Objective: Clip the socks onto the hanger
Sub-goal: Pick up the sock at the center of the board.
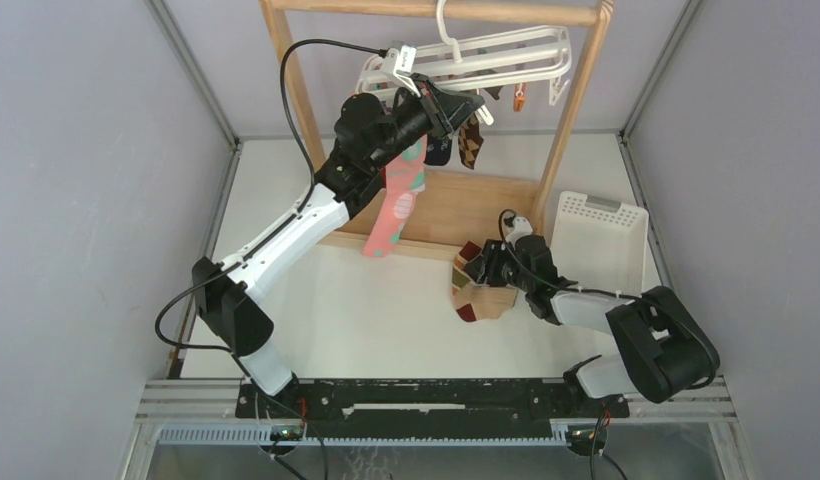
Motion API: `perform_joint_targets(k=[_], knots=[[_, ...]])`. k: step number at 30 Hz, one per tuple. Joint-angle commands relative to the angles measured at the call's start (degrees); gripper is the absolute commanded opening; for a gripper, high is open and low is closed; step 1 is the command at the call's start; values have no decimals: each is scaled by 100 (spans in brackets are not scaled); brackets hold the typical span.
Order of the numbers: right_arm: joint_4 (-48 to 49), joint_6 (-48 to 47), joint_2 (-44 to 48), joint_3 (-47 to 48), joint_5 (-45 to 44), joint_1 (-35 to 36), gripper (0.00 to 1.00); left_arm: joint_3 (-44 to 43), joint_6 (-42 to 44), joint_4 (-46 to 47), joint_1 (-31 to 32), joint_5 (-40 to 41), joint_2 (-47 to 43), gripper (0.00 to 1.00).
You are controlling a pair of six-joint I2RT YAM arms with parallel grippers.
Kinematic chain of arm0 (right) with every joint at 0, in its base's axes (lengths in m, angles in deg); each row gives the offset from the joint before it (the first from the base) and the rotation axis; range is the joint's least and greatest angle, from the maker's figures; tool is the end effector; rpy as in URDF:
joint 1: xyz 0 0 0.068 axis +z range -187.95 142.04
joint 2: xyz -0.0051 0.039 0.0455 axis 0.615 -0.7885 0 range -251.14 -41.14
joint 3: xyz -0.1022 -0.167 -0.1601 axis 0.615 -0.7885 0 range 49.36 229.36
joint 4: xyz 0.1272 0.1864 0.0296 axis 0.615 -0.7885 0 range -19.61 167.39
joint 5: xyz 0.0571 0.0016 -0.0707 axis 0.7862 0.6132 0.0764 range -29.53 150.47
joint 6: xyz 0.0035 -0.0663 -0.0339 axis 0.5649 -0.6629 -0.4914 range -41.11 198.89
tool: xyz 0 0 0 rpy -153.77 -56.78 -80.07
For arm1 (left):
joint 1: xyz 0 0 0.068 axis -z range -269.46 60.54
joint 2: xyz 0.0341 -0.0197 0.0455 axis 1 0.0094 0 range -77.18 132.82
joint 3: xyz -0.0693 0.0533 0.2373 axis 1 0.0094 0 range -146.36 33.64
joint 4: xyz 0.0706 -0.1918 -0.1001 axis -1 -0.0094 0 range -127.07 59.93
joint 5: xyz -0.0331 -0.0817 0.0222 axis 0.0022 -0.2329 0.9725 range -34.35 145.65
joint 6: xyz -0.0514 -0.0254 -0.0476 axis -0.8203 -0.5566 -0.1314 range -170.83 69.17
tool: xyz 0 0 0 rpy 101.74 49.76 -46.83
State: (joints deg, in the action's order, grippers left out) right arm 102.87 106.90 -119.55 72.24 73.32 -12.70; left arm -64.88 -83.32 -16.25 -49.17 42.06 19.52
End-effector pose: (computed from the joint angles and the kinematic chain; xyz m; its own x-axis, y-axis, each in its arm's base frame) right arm 0.2251 0.1216 0.1463 -0.6770 0.1870 -0.7119 -0.3083 0.8062 0.5049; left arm 0.2840 -0.2599 0.4582 -0.2568 -0.4668 -0.8462 0.7862 0.4083 -0.4639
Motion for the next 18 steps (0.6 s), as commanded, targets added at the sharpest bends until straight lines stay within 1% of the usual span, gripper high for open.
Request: perform_joint_targets(k=[1, 13, 18], knots=[[930, 26, -270, 48, 431, 17, 54, -88, 34, -237, 231, -538, -170, 0], [1898, 151, -1507, 310, 831, -66, 54, -95, 76, -258, 225, -536, -164, 0], [2122, 203, -1580, 341, 893, -67, 53, -104, 86, -267, 225, -537, -152, 0]])
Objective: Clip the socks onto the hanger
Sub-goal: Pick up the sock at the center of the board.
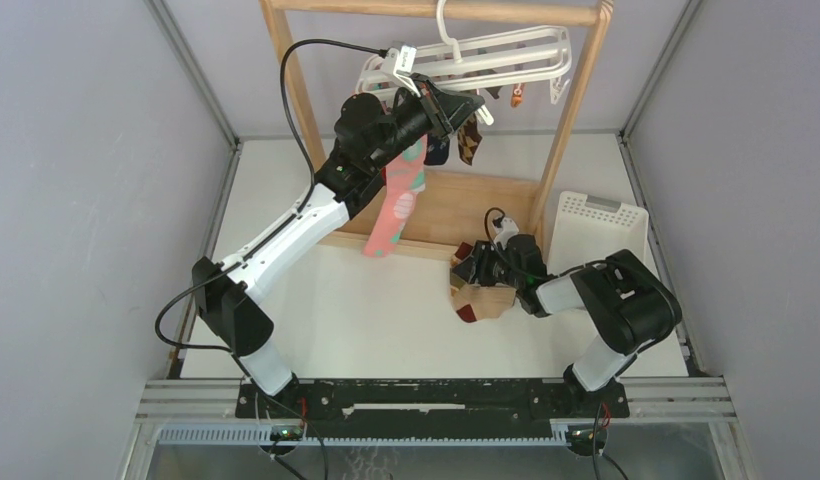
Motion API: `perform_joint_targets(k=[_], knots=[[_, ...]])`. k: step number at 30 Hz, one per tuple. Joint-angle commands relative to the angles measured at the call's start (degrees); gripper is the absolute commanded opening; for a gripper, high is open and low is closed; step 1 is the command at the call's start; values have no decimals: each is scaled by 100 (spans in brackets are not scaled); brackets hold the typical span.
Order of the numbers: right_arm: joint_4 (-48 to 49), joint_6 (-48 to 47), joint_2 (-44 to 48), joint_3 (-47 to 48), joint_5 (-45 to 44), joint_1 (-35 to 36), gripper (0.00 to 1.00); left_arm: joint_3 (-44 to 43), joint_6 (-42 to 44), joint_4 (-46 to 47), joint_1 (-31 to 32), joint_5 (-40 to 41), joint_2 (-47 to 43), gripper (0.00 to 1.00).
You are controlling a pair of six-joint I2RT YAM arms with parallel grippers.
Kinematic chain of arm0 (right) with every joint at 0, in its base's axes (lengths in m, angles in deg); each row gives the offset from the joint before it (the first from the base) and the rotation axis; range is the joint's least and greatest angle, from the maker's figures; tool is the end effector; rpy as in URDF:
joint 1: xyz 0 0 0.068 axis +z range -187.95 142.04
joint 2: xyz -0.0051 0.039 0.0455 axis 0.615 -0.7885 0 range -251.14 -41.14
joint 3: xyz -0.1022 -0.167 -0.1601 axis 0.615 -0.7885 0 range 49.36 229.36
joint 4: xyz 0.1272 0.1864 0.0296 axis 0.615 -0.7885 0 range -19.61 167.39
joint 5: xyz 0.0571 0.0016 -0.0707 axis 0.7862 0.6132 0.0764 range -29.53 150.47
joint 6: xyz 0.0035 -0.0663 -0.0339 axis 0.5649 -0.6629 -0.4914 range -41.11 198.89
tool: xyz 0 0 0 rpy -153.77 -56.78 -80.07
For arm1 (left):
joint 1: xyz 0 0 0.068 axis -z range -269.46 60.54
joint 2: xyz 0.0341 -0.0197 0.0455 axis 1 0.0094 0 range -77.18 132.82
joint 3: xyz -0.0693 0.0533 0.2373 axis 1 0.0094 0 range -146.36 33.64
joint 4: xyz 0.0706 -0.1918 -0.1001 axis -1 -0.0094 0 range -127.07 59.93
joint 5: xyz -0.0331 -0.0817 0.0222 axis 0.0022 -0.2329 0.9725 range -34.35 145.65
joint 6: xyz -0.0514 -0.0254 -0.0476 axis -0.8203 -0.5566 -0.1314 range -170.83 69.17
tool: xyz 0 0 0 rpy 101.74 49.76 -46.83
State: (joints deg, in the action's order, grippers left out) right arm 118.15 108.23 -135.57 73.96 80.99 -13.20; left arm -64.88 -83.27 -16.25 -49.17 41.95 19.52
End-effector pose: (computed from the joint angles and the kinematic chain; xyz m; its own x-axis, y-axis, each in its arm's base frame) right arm 0.2477 0.1384 0.1167 -0.7131 0.1766 -0.6784 -0.3682 0.7292 0.5768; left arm 0.2839 -0.2600 0.4582 -0.2567 -0.4657 -0.8469 0.7873 0.4075 -0.4627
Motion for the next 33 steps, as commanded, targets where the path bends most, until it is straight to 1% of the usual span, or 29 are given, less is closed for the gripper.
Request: perform_joint_targets(k=[1, 4, 5, 6, 8, 9, 13, 16, 20, 23, 25, 27, 30, 33], knots=[[600, 50, 63, 168, 93, -22, 53, -106, 88, -274, 225, -520, -156, 0], [525, -40, 160, 203, 37, -21, 49, -106, 87, -275, 230, -528, -161, 0], [430, -82, 162, 251, 25, -21, 43, -110, 86, -283, 225, -527, -167, 0], [349, -126, 153, 281, 19, -23, 34, -114, 97, -284, 227, -527, -174, 0], [315, -139, 125, 299, -1, -23, 10, -107, 106, -293, 229, -527, -184, 0], [287, -137, 134, 300, -15, -16, 1, -108, 109, -297, 226, -527, -189, 0], [-28, -273, 359, 300, 49, 30, 0, -107, 143, -310, 225, -500, -212, 0], [-577, -552, 891, 300, -139, 260, 0, -115, 164, -320, 225, -486, -218, 0], [-1834, -1240, 2133, 447, -967, 788, 0, -114, 169, -321, 229, -522, -218, 0], [-2675, -1457, 3153, 697, -1066, 818, 0, -115, 124, -296, 227, -611, -209, 0], [-3111, -1572, 3639, 917, -1040, 741, 0, -115, 74, -248, 225, -688, -206, 0], [-3537, -1711, 3987, 1187, -846, 571, 0, -110, 27, -220, 225, -780, -218, 0], [-3875, -1852, 4289, 1607, -121, 57, 0, -99, 2, -160, 231, -978, -256, 0], [-3878, -1902, 4301, 1987, 1303, -621, 0, -89, -5, -61, 225, -1226, -270, 0]])
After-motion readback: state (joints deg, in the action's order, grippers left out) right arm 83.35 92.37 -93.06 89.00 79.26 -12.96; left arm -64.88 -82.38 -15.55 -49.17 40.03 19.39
